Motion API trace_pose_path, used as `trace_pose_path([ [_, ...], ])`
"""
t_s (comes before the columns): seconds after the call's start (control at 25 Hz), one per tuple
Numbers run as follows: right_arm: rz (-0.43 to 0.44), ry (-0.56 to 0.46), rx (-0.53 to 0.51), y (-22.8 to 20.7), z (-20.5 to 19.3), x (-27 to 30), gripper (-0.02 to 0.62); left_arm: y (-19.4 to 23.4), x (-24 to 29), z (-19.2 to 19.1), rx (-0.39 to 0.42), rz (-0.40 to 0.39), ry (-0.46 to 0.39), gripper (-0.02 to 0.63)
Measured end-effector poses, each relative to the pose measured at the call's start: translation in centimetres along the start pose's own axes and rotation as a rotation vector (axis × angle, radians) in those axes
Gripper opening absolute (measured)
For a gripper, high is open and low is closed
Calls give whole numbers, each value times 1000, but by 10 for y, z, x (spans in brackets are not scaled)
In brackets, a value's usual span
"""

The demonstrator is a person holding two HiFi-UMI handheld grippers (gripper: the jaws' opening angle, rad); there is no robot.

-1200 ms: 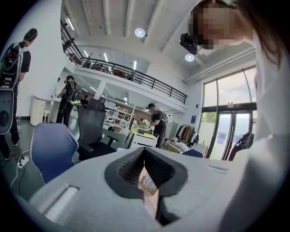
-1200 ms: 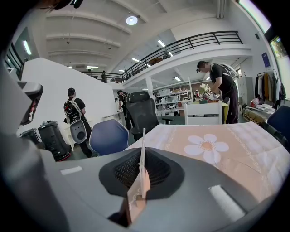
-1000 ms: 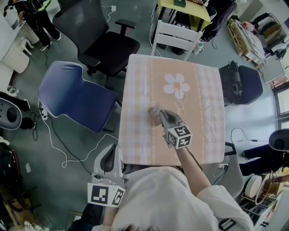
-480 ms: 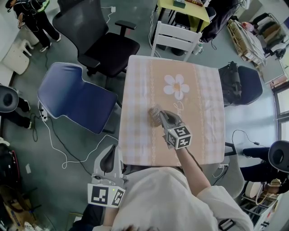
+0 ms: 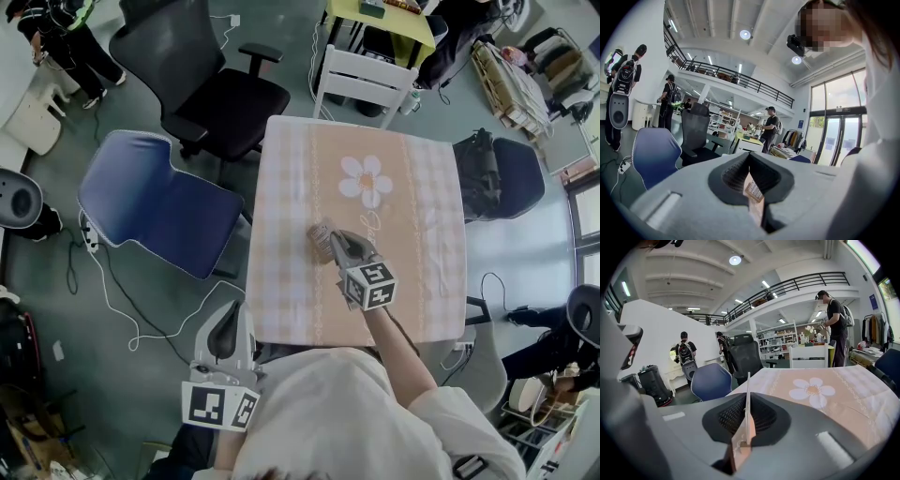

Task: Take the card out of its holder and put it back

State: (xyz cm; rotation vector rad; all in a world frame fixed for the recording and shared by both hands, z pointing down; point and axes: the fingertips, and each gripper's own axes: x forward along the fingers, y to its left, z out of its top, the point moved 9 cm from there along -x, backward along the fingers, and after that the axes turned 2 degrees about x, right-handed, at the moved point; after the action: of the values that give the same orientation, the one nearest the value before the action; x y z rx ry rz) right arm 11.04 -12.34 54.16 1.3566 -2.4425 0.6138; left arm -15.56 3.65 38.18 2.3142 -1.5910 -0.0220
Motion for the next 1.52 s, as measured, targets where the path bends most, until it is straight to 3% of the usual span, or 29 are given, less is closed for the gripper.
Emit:
trace_pose_path([
  [0.2,9,1,-19,-1,0,2,29,0,0,-1,0,1,0,0],
  [0.28,22,-8,-20,0,3,3,92,1,1,-1,0,-1,-1,0],
  [0.64,12,-99,-6,-4,34,-5,100,-4,-1,0,9,-9,-6,0],
  [1.08,35,-437,26,24,113,-97,0,-6,2,2,24,-29,-10,0],
  [1.52,34,-512,-56,58,134,-160,-2,-16,11,6,41,-80,-16,0],
])
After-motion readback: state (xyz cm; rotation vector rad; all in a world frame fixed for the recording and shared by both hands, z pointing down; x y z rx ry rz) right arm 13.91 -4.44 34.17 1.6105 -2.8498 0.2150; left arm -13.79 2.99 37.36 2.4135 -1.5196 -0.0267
